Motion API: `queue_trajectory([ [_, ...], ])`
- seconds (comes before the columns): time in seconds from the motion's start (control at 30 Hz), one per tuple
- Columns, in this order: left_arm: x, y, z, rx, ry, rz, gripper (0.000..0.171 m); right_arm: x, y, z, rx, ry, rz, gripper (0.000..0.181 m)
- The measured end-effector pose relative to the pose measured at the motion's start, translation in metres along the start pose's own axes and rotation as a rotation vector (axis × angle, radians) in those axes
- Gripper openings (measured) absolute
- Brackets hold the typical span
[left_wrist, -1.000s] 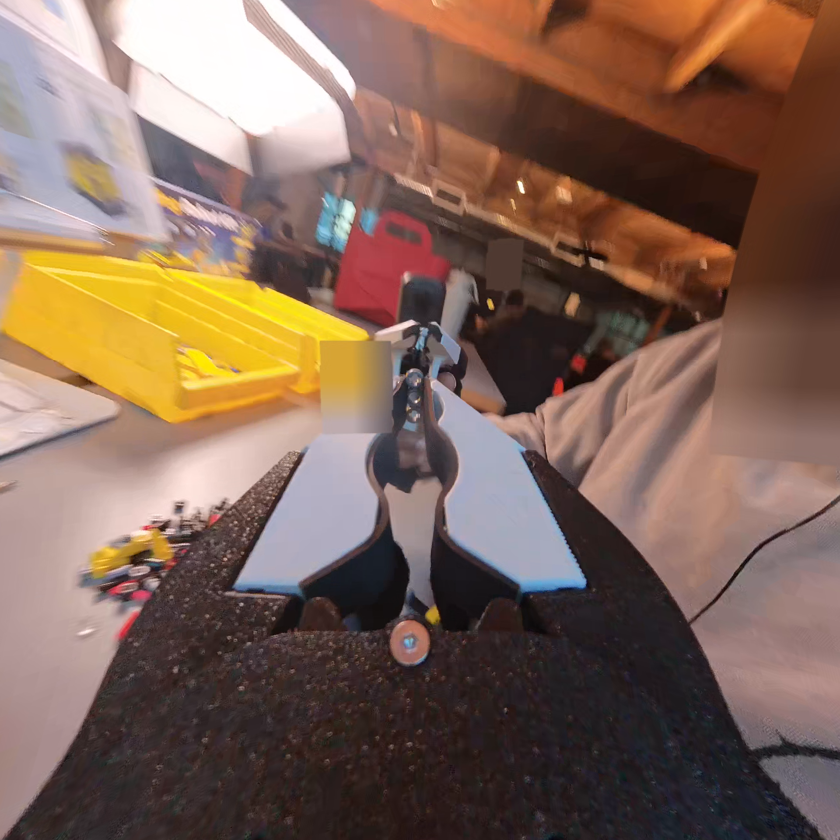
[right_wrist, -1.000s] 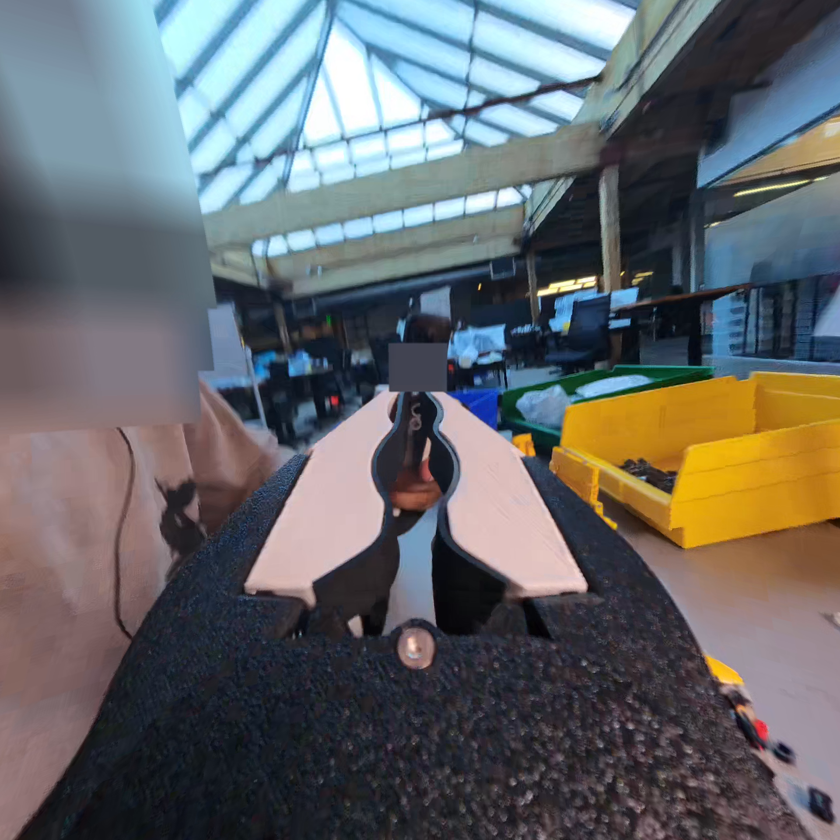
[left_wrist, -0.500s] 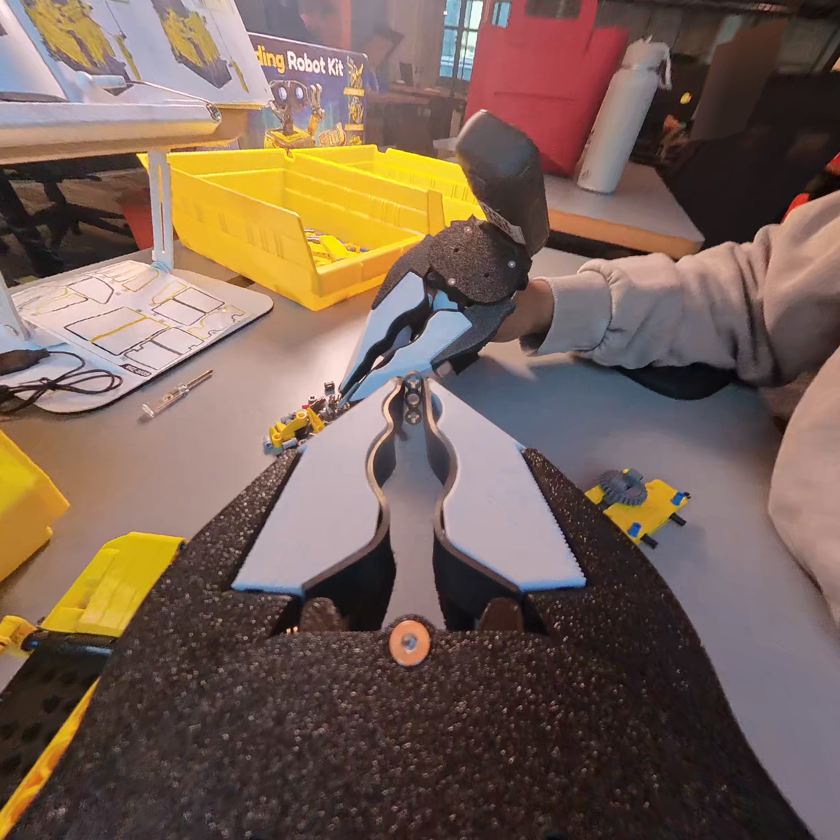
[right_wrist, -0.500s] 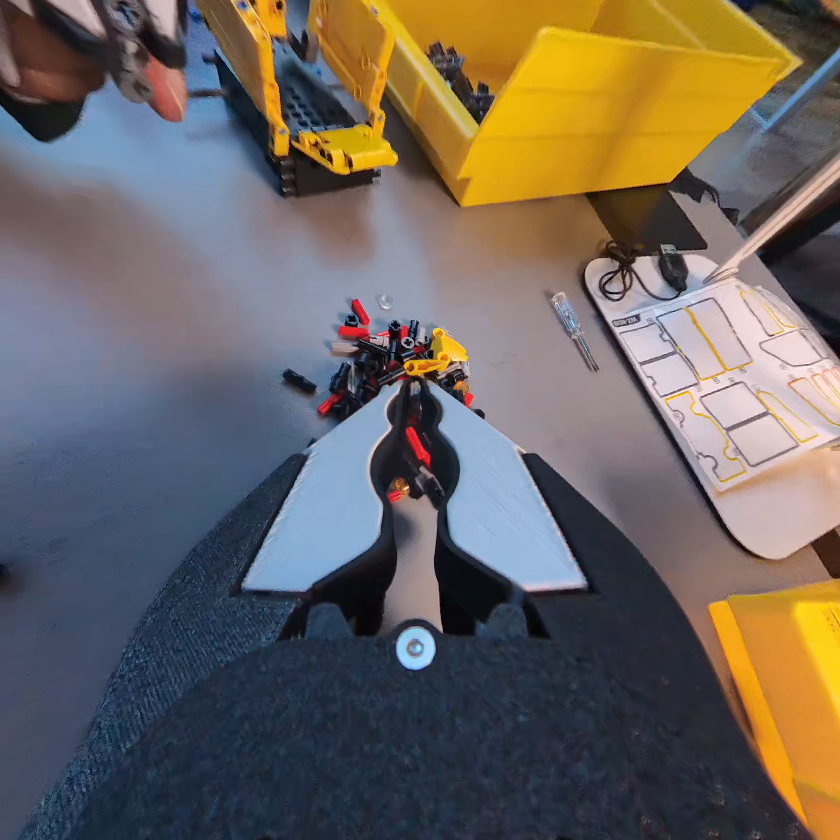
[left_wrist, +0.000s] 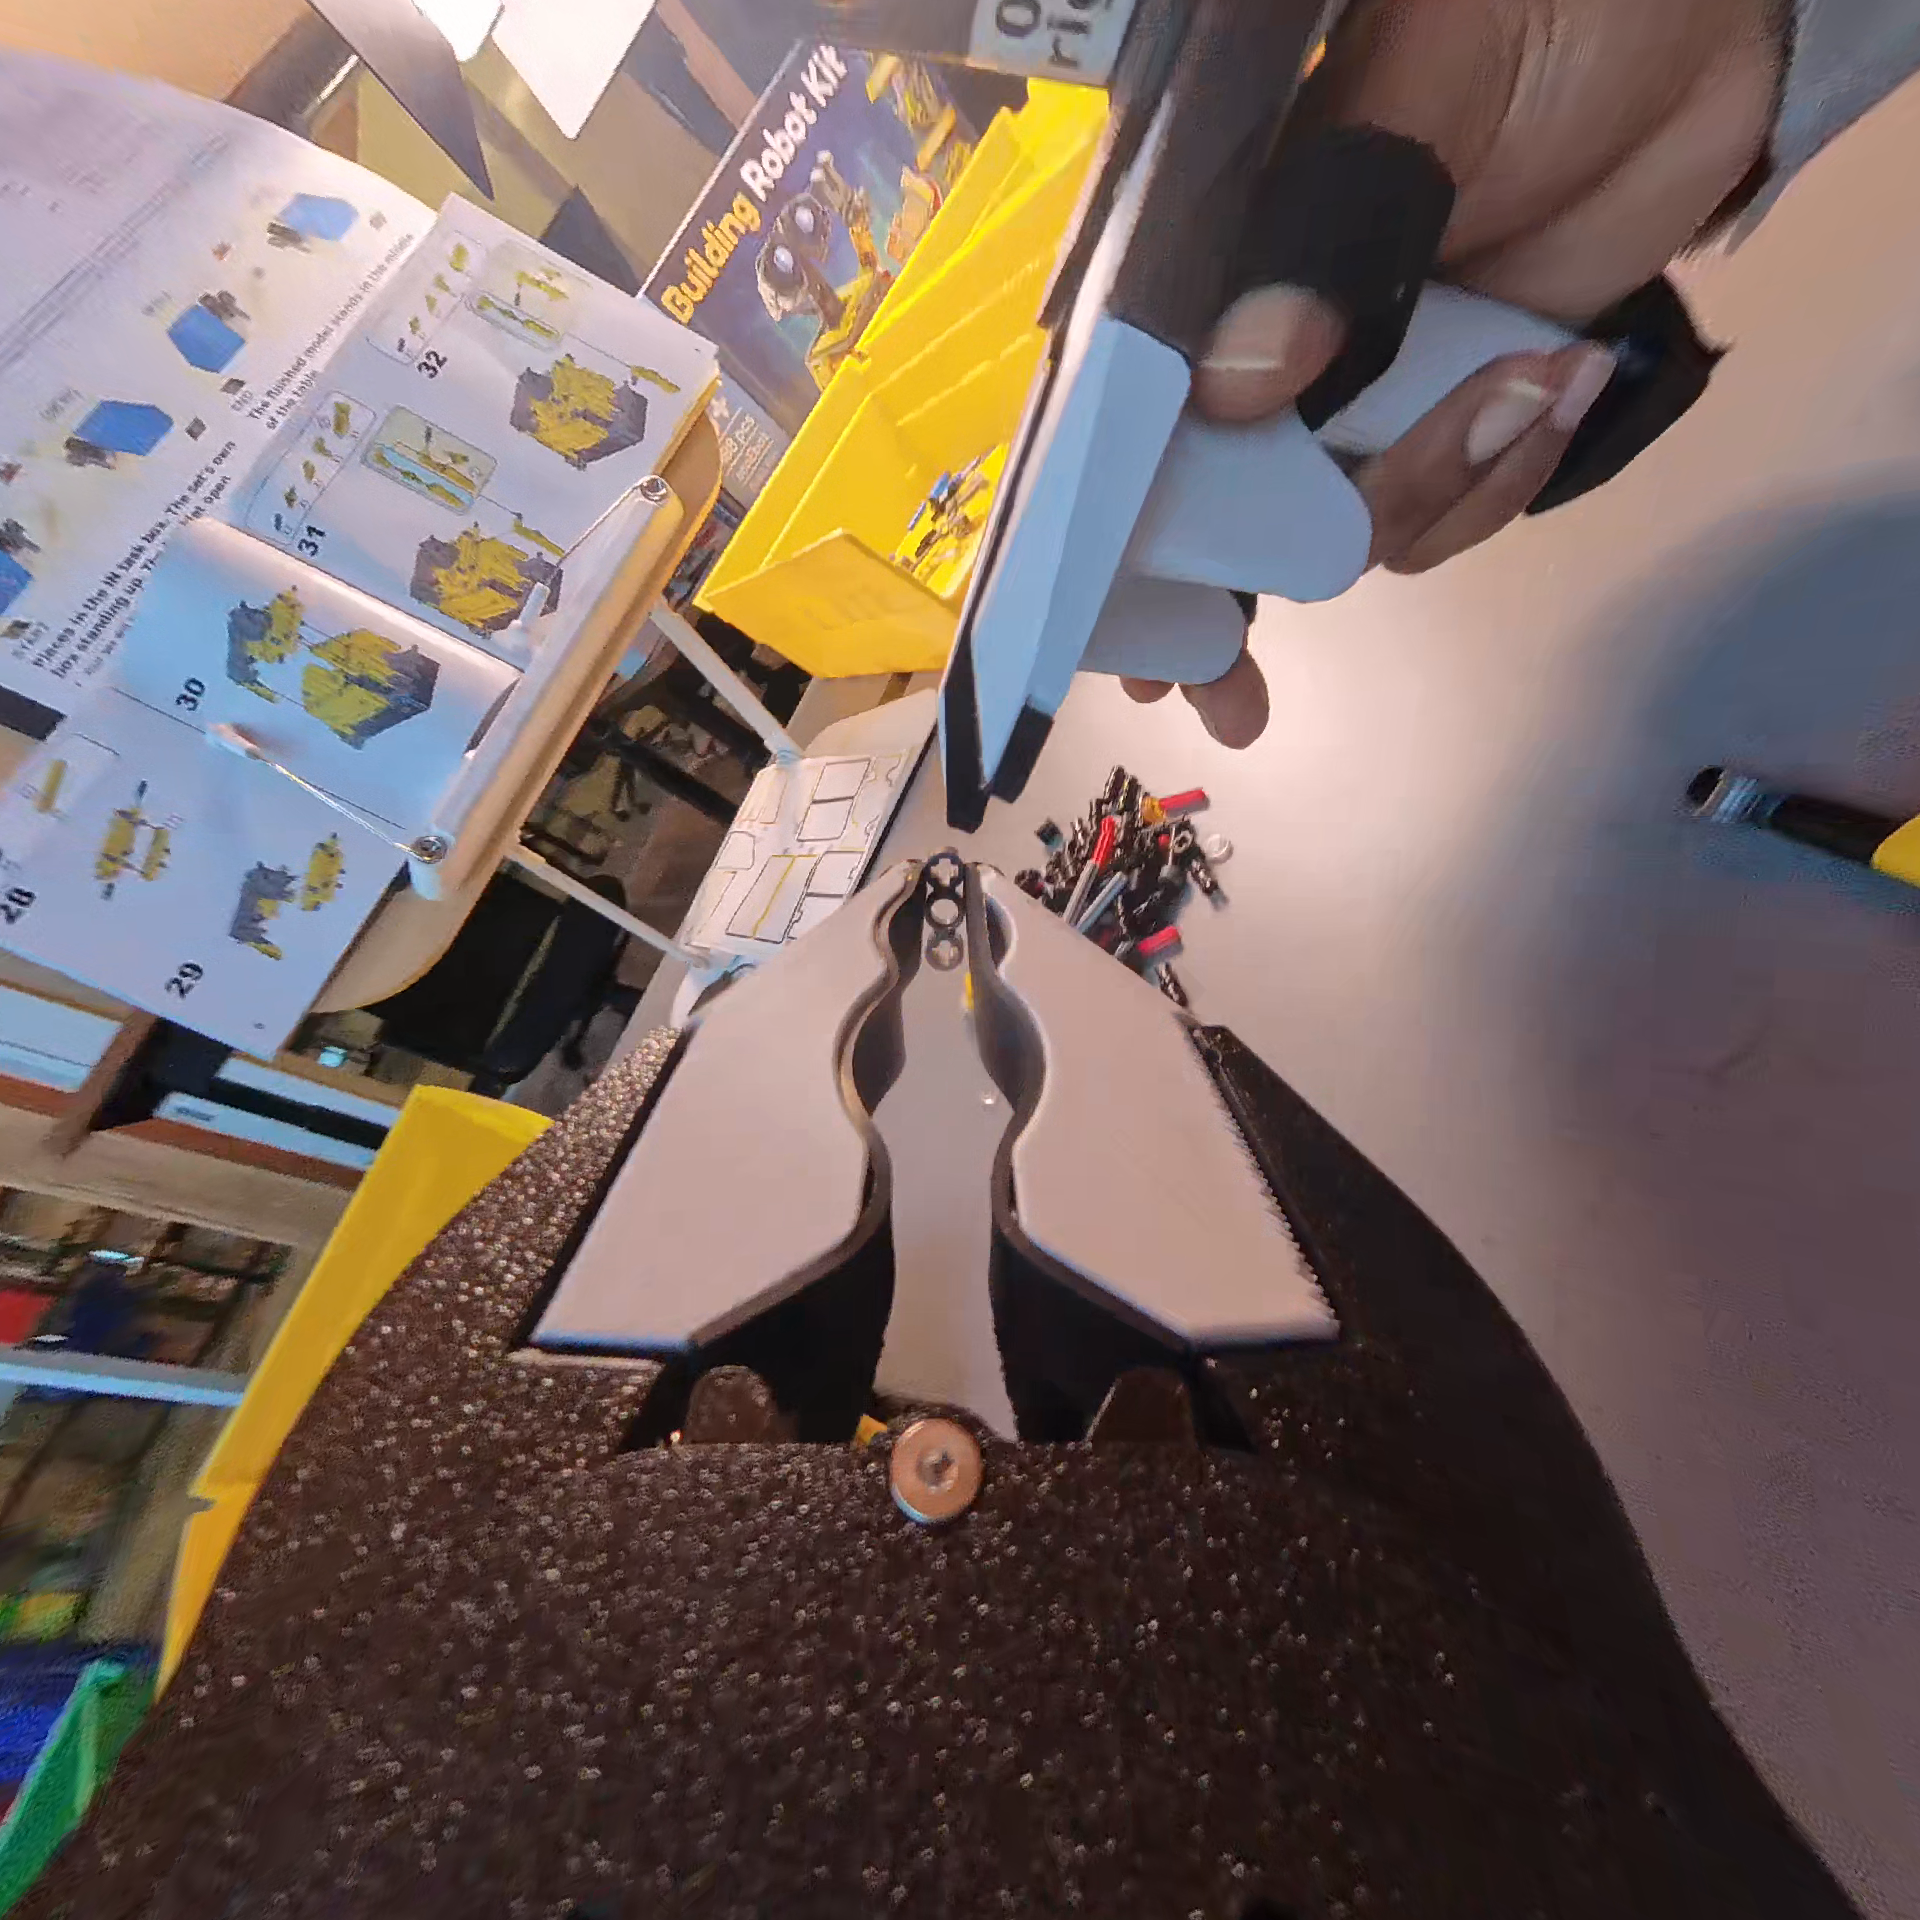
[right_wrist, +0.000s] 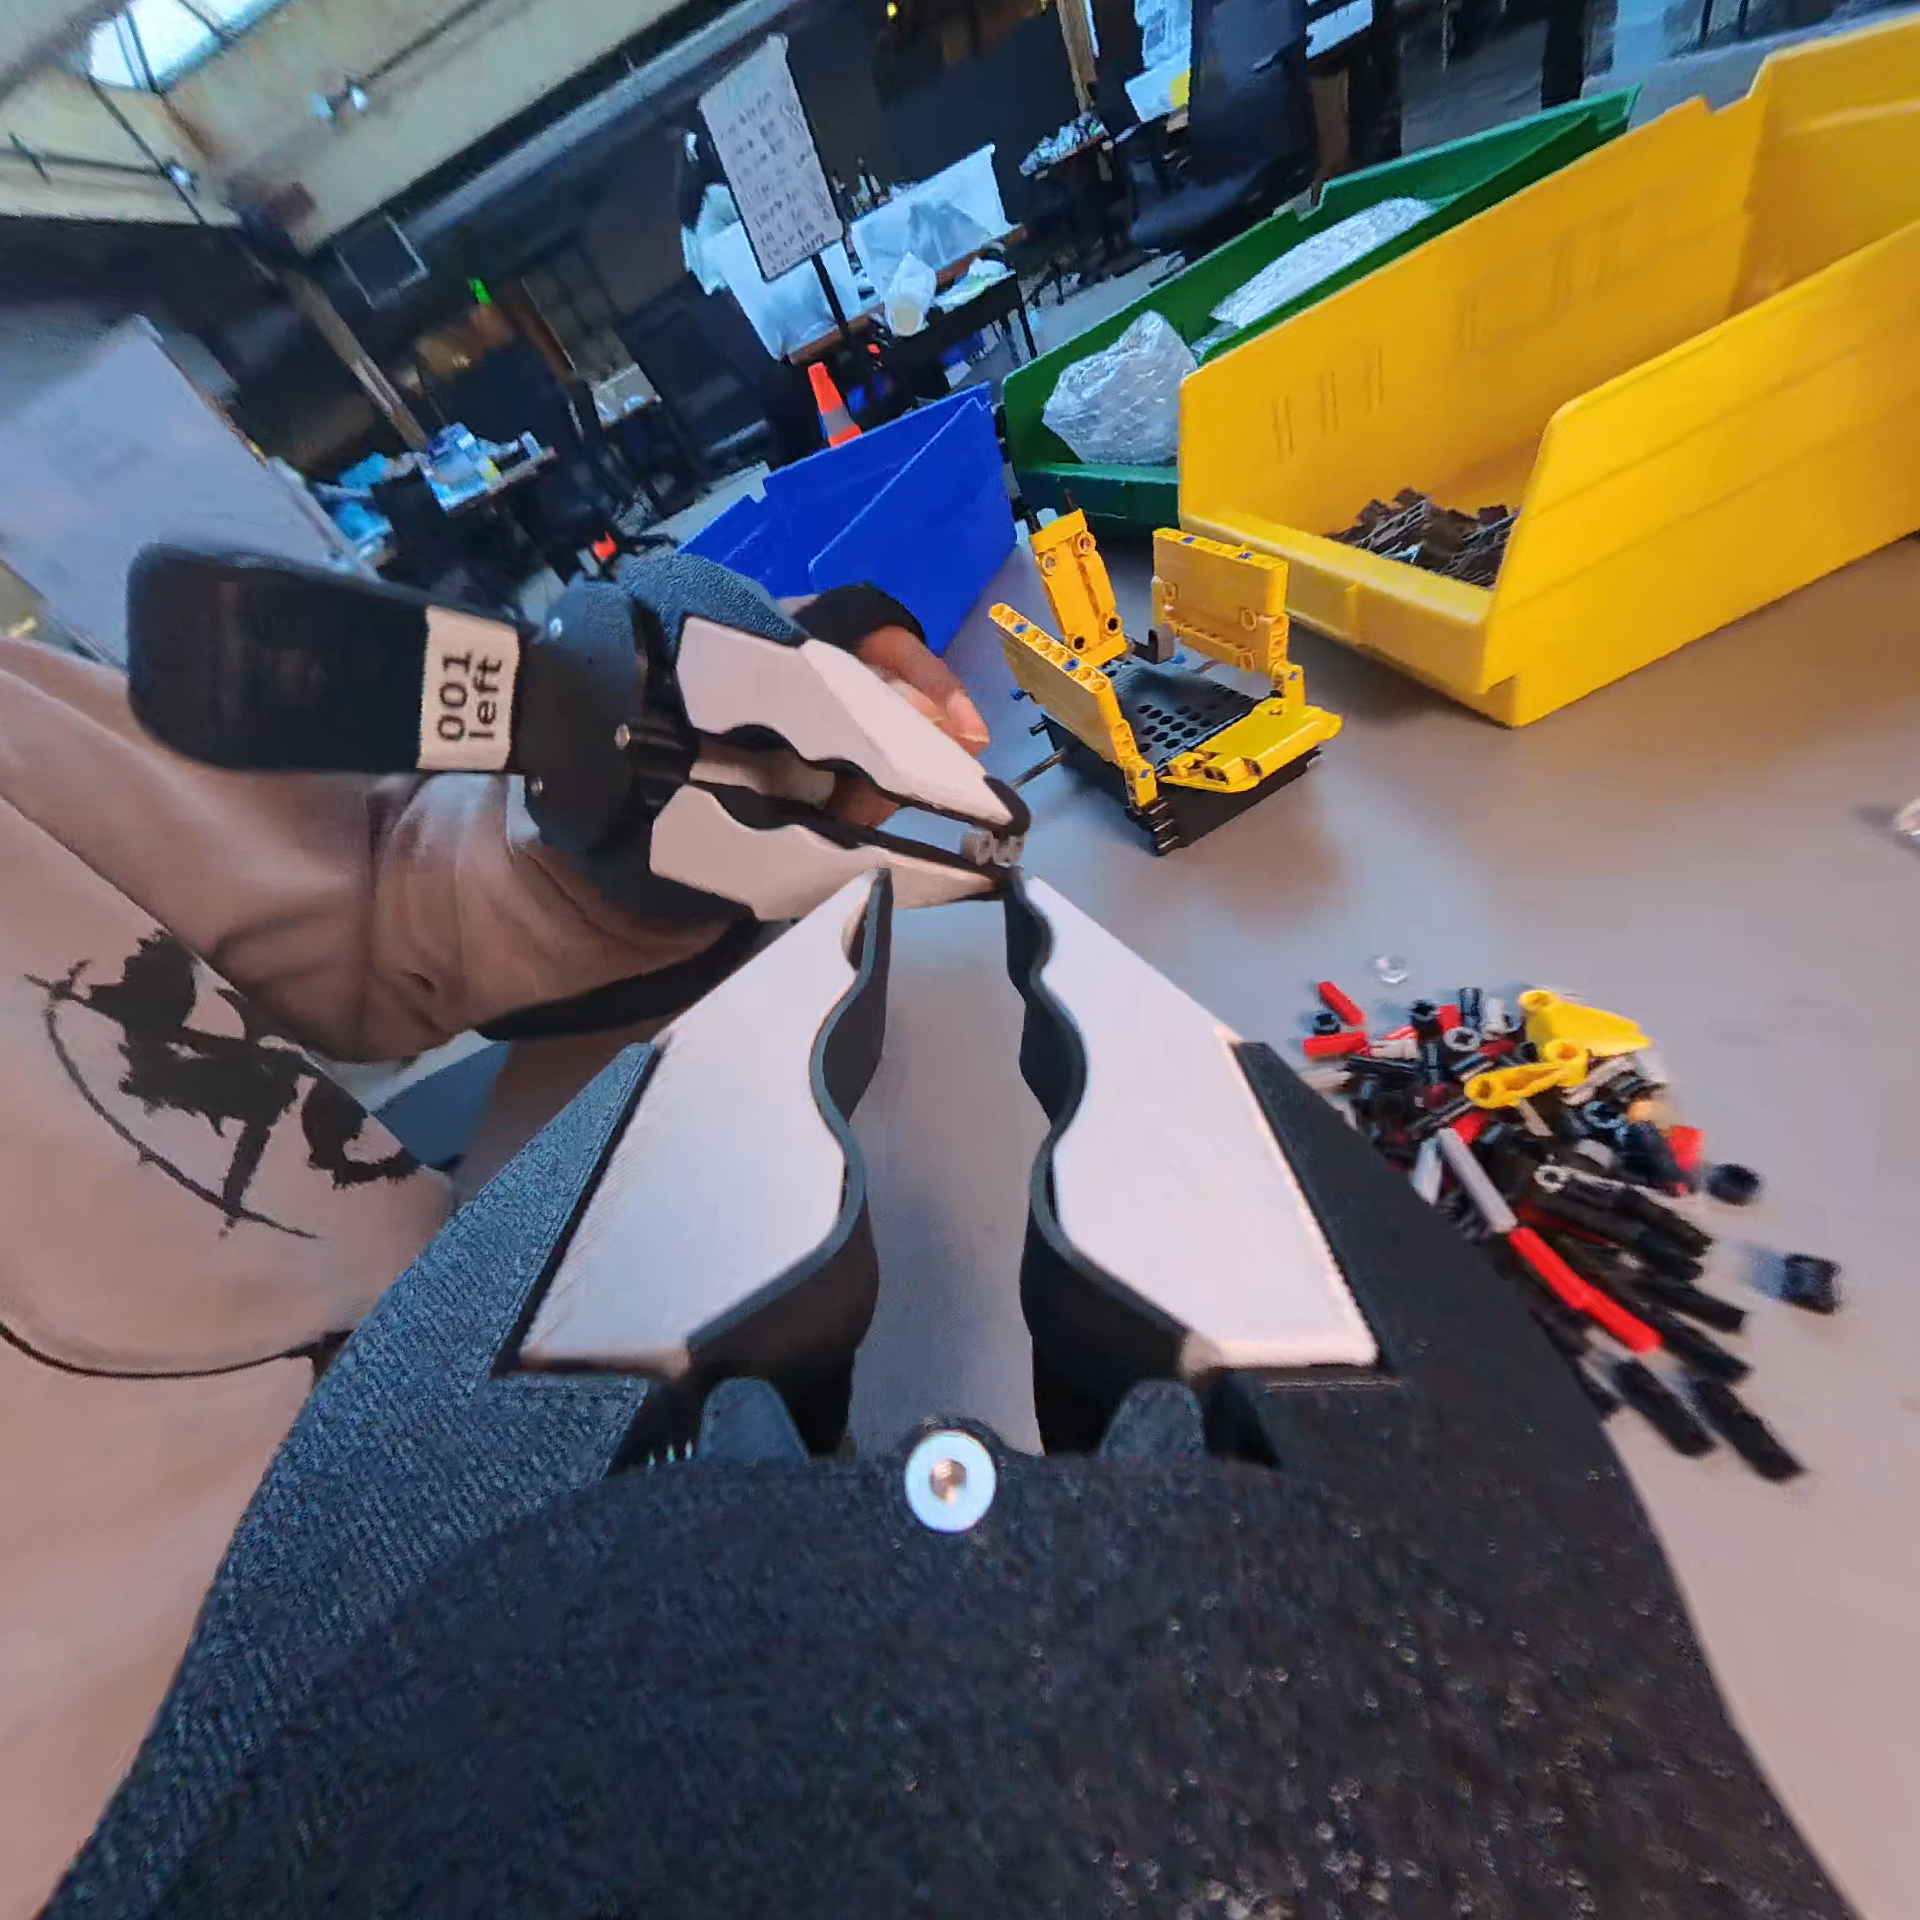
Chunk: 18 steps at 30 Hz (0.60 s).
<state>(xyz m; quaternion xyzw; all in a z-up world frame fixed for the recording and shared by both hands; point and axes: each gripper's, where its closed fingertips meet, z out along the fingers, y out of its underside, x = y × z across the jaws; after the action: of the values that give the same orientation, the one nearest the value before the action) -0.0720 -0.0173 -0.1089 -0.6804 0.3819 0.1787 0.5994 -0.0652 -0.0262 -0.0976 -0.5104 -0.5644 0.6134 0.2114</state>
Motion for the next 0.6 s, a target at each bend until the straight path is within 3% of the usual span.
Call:
queue_trajectory([
  [0.07, 0.005, 0.005, 0.003, -0.044, -0.005, 0.067, 0.006, -0.001, 0.002, 0.007, 0.002, 0.018, 0.025, 0.021],
  [0.2, 0.008, 0.012, 0.005, -0.096, -0.015, 0.143, 0.006, 0.015, 0.010, 0.013, -0.044, 0.133, 0.016, 0.004],
  [0.37, 0.011, 0.013, 0.007, -0.104, -0.012, 0.171, 0.006, 0.016, 0.014, 0.011, -0.071, 0.150, -0.034, 0.003],
  [0.43, 0.008, 0.011, 0.007, -0.080, 0.010, 0.030, 0.013, 0.019, 0.007, 0.005, -0.060, 0.160, -0.061, 0.003],
  [0.5, -0.001, 0.015, 0.006, -0.059, 0.045, -0.213, 0.033, 0.032, -0.013, -0.013, -0.003, 0.207, -0.088, 0.003],
  [0.6, -0.012, 0.020, 0.004, -0.002, 0.123, -0.545, 0.048, 0.082, -0.058, -0.076, 0.101, 0.474, -0.211, 0.003],
])
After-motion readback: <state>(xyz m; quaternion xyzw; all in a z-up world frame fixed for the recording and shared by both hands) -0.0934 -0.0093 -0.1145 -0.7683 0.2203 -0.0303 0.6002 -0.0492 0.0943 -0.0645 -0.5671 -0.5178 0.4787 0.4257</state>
